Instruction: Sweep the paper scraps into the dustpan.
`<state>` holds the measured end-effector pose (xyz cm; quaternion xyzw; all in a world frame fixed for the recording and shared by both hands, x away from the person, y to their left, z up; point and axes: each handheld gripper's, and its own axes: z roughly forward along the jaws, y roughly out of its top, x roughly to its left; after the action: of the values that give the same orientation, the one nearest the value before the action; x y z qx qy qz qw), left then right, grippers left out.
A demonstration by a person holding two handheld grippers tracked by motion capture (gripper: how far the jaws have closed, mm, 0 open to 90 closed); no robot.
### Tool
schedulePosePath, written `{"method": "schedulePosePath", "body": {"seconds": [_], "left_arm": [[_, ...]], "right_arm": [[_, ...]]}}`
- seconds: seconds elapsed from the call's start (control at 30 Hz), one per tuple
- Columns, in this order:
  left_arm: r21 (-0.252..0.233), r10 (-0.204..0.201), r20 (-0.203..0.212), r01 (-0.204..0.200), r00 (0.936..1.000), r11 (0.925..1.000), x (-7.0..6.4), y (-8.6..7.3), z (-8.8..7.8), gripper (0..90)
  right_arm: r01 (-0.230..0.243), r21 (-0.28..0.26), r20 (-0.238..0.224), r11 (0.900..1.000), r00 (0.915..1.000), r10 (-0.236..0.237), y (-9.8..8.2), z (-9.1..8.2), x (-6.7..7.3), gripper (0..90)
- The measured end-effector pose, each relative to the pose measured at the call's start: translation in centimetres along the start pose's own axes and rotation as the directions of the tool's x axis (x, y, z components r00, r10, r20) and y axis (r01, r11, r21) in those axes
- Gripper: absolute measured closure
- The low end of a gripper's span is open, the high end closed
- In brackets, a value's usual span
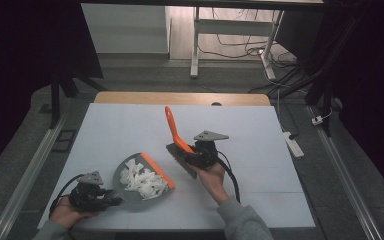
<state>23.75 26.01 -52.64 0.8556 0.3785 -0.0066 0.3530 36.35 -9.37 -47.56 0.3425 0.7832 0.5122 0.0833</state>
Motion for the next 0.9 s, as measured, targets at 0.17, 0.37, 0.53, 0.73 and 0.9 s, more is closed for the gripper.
{"method": "schedulePosePath", "body": {"seconds": [0.17, 0.37, 0.53, 0.73, 0.9], "left_arm": [[-0.012, -0.003, -0.009, 0.003, 1.0, 0.9999, -0.1, 0.0, -0.2, 61.7], [-0.031, -0.012, -0.027, 0.011, 0.9996, 0.9995, -0.1, 0.1, -0.3, 61.6], [-0.056, -0.025, -0.043, 0.023, 0.9988, 0.9982, -0.2, 0.1, -0.6, 61.6], [-0.089, -0.054, -0.065, 0.048, 0.9965, 0.9949, -0.2, 0.2, -0.9, 61.6], [-0.101, -0.072, -0.077, 0.064, 0.9945, 0.9928, -0.4, 0.4, -1.1, 61.6]], "right_arm": [[0.001, -0.007, 0.003, 1.0, 1.0, -0.001, 0.0, -0.6, -0.3, 70.8], [0.009, -0.024, 0.003, 1.0, 1.0, -0.009, 0.0, -1.6, -0.7, 70.8], [0.02, -0.025, 0.004, 0.999, 0.9998, -0.02, -0.5, -2.8, -1.1, 70.8], [0.035, -0.015, 0.008, 0.999, 0.9994, -0.035, -1.2, -4.1, -1.6, 70.8], [0.035, -0.01, 0.022, 0.999, 0.9992, -0.034, -1.7, -5.2, -2.0, 70.8]]}}
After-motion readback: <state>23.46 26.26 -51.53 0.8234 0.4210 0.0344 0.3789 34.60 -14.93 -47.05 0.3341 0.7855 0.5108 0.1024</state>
